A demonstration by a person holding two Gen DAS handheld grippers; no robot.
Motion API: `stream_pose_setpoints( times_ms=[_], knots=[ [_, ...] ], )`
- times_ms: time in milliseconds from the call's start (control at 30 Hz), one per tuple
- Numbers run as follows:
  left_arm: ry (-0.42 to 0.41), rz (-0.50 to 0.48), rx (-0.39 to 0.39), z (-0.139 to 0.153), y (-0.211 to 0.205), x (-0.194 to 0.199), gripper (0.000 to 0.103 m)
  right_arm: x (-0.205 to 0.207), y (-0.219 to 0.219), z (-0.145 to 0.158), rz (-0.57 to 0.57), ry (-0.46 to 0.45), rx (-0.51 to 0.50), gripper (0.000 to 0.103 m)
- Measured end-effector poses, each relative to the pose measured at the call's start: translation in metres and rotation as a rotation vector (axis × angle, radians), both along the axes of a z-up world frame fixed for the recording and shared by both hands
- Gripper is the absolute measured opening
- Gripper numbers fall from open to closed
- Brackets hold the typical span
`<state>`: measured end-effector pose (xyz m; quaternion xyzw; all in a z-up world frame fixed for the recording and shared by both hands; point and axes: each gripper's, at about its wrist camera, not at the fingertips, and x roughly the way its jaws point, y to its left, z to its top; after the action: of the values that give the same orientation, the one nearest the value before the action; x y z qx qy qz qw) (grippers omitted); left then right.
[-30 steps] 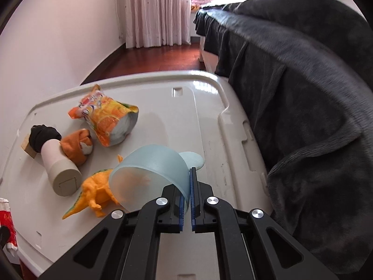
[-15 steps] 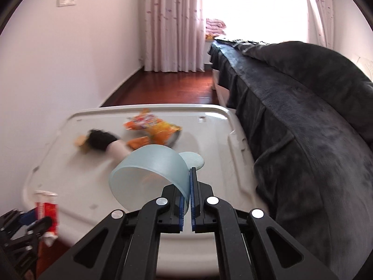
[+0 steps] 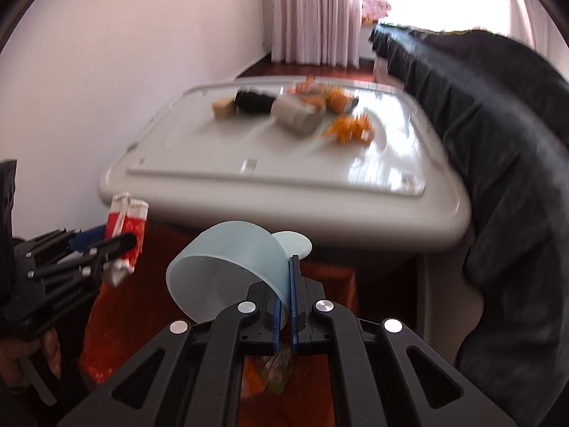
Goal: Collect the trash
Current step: 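Lower the toothpaste box and blue cup over the orange bin and open both grippers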
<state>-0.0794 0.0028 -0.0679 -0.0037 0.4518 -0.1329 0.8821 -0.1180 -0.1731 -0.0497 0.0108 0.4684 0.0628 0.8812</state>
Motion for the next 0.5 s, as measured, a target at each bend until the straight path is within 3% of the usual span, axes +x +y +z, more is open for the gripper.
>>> stream_pose_setpoints(
  times_ms=[433, 467, 500],
  knots=[
    [0.046, 0.066, 0.036, -0.018, 0.002, -0.015, 0.032, -0.022, 0.022, -0.021, -0.037, 0.060, -0.029, 0.004],
    [0.052, 0.073, 0.037, -0.019, 0.001, -0.015, 0.032, -0.023, 0.023, -0.021, -0.048, 0.063, -0.036, 0.007],
    [0.058, 0.082, 0.037, -0.020, 0.002, -0.016, 0.036, -0.024, 0.024, -0.022, -0.058, 0.068, -0.041, 0.023]
  ],
)
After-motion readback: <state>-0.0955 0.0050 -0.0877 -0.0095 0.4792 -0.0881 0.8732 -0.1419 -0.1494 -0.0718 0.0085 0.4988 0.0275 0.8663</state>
